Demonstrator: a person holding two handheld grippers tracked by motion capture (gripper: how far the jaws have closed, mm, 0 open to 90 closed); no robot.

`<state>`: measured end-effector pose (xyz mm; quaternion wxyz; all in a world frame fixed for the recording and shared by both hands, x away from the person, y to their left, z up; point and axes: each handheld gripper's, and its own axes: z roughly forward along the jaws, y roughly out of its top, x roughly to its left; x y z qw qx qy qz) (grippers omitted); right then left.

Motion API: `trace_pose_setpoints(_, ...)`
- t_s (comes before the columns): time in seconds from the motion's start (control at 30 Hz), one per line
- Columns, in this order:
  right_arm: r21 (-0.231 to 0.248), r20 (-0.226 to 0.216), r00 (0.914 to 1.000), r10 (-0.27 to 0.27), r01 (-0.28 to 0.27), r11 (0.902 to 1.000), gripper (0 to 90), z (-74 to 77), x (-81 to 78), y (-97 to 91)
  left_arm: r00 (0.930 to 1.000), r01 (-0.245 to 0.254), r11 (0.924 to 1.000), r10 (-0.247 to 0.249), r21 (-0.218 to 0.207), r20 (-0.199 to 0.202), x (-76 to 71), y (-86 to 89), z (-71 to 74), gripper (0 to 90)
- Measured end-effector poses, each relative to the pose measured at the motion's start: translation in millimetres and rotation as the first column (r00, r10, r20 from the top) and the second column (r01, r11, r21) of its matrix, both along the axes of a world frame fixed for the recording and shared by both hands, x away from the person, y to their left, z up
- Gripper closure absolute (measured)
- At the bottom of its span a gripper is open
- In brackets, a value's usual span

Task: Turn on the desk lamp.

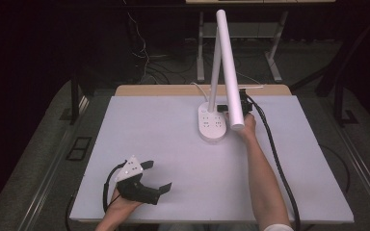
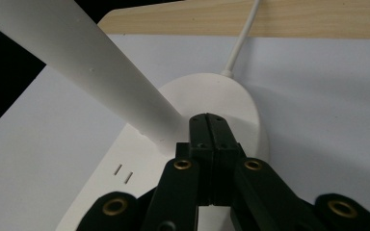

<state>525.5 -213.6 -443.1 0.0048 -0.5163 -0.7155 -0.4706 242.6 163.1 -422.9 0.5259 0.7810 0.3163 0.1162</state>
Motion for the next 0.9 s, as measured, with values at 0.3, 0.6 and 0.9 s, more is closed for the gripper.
trace_pose_setpoints(0.3,-0.012,-0.006,0.9999,-0.01,0.01,0.9999,89.5,1.7,-1.1,1.7,1.0,0.003,1.0,-0.003,-0.001,0.001,-0.1,0.0,0.0,0.0)
trace_pose_setpoints(0.6,0.033,0.045,0.999,0.004,-0.005,0.9994,89.4,12.5,-3.6,0.2,1.0,0.001,1.0,-0.001,-0.003,0.0,0.6,0.9,-0.2,0.0)
trace_pose_setpoints(0.9,0.056,0.077,0.997,0.003,-0.007,0.9984,89.4,34.5,-10.8,-11.1,1.0,0.006,1.0,-0.006,0.0,0.0,0.6,-0.1,-0.2,0.0)
